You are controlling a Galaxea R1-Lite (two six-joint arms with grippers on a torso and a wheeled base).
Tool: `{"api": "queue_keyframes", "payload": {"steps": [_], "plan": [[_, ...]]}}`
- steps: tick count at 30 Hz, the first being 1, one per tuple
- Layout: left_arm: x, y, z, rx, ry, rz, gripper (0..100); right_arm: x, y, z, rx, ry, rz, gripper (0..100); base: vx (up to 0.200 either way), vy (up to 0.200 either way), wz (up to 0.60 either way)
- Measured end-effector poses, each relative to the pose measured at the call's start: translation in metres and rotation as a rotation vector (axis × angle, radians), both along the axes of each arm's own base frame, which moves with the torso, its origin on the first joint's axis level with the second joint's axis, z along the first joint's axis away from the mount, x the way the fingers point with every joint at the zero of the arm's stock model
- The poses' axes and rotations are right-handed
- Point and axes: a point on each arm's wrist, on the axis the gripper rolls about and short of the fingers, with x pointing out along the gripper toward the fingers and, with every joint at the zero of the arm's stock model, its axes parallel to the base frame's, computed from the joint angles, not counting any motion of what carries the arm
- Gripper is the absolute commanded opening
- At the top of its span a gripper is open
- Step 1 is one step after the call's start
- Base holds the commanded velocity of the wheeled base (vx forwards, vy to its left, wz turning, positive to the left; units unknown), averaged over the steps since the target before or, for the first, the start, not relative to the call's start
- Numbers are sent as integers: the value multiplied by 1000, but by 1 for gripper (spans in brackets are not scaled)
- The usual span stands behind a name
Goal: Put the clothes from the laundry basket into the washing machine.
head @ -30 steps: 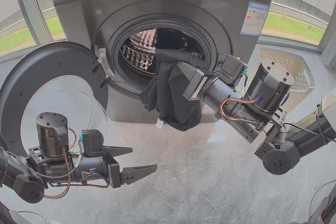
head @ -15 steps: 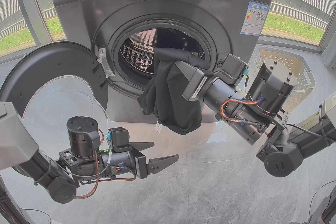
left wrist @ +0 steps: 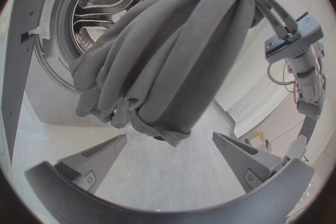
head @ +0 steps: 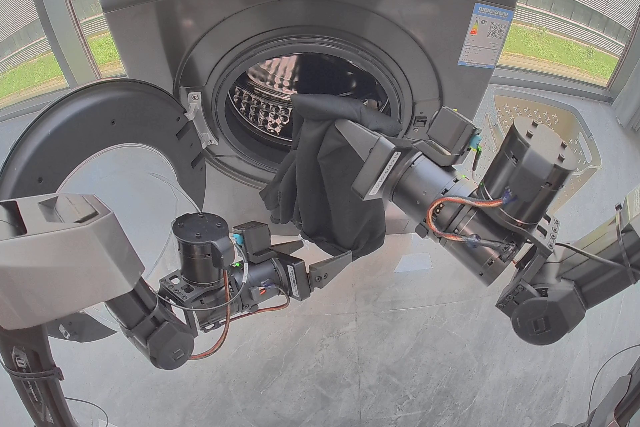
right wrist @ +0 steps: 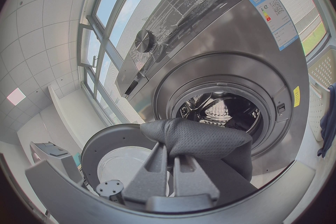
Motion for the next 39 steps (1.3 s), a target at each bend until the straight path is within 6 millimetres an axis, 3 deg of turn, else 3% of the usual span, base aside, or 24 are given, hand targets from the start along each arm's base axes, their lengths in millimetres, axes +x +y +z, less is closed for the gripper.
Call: {"api": "queue_keyframes", "payload": {"steps": [8,18,19,31,39], "plan": [[14,-3,-7,-9,-13,41,100,-1,-1,0,1,-2,1,0,0,0,0],[25,-5,-2,-35,-52,80,100,-3,1,0,0,-2,7,0,0,0,0],[25,-5,-2,-39,-51,86,0,-3,1,0,1,-2,7,0,0,0,0],[29,-10,3,-69,-86,101,0,-4,0,-3,-7,7,6,0,0,0,0],[8,-8,10,-66,-86,73,0,-3,-1,-7,-21,13,1,0,0,0,0]]}}
